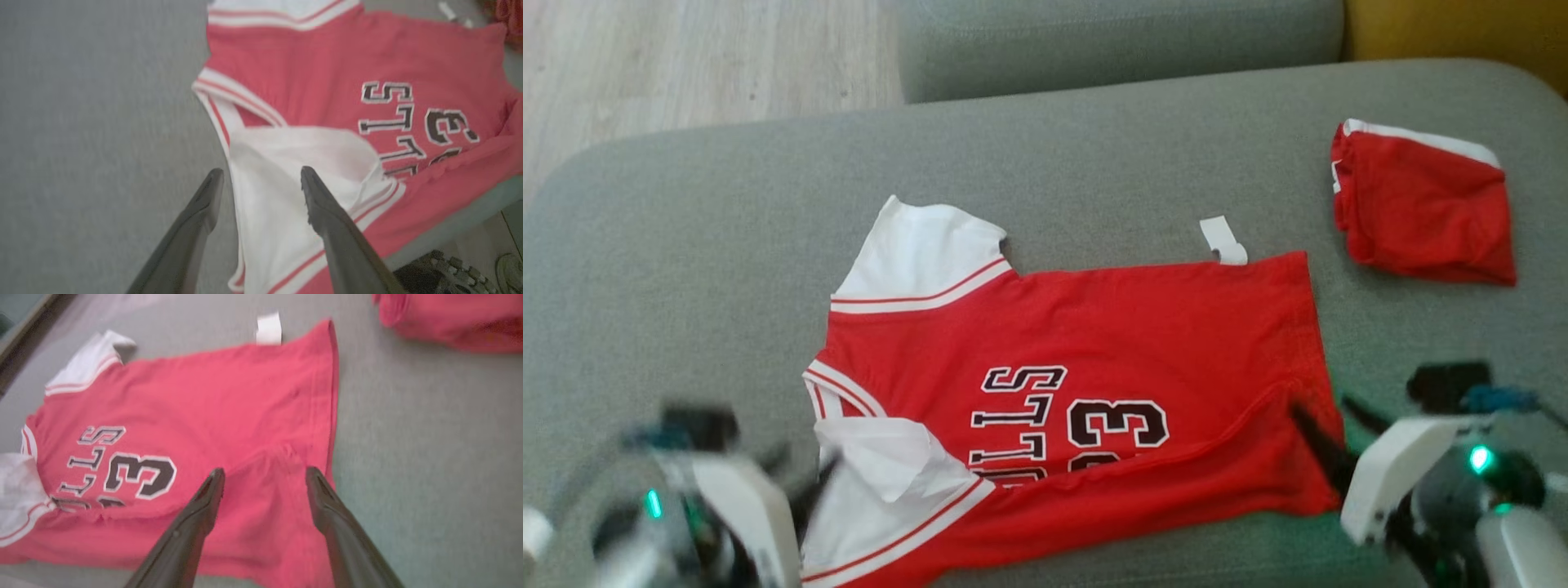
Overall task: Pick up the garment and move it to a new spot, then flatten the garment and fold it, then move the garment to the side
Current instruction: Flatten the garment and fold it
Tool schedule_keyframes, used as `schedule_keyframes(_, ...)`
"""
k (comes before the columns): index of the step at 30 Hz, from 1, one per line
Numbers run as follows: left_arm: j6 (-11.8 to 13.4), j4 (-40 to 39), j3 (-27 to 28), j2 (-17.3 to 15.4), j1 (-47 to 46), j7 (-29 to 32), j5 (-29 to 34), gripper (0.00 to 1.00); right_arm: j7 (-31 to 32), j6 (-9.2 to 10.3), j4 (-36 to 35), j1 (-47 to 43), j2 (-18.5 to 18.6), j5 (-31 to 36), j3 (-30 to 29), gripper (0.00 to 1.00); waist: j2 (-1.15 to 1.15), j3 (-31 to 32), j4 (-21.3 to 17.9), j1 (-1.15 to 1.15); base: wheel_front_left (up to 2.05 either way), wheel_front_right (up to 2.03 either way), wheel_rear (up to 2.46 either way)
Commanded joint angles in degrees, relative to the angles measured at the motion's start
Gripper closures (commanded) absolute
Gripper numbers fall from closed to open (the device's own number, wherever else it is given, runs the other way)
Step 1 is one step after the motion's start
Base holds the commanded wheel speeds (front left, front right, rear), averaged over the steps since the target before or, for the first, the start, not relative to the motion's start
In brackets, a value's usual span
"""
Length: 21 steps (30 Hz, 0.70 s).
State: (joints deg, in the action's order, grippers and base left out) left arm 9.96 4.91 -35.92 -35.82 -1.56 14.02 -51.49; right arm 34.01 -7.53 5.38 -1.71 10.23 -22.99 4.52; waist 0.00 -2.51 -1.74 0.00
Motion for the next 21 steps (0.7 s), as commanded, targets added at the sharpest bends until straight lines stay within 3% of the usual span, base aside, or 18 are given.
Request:
schedule_keyframes(1,-0.95,-2.61,4.24,-3.33,-7.40,-0.16,1.12,0.00,-2.10,0.04,-3.74,4.02,1.28,-0.33,0.27,0.00,0.00,-0.96,-0.02,0.00,0.00,0.00,0.00)
schedule_keyframes(5,-4.69,-2.83,5.56,-4.64,-16.35,2.59,0.89,0.00,-4.73,0.04,-3.27,9.96,1.84,0.56,-0.69,0.00,0.00,-4.14,-0.44,0.00,0.00,0.00,0.00)
schedule_keyframes(9,-12.26,1.72,3.08,-4.56,-29.96,9.53,2.04,0.00,-5.42,0.04,2.61,20.10,1.47,1.14,-0.11,0.00,0.00,-10.01,-1.07,0.00,0.00,0.00,0.00)
schedule_keyframes(11,-14.07,5.38,2.35,-3.36,-35.09,11.65,2.03,0.00,-6.03,0.04,5.82,24.02,1.47,1.51,0.33,0.00,0.00,-12.16,-1.46,0.00,0.00,0.00,0.00)
schedule_keyframes(16,-16.82,15.19,-0.53,-0.43,-45.51,14.38,2.36,0.00,-6.49,0.04,14.38,31.77,1.35,2.90,2.97,0.00,0.00,-16.35,-2.87,0.00,0.00,0.00,0.00)
schedule_keyframes(21,-17.39,22.10,-4.52,1.63,-52.01,15.18,0.92,0.00,-7.41,0.04,21.03,37.15,0.61,2.17,5.88,0.00,0.00,-19.43,-4.45,0.00,0.00,0.00,0.00)
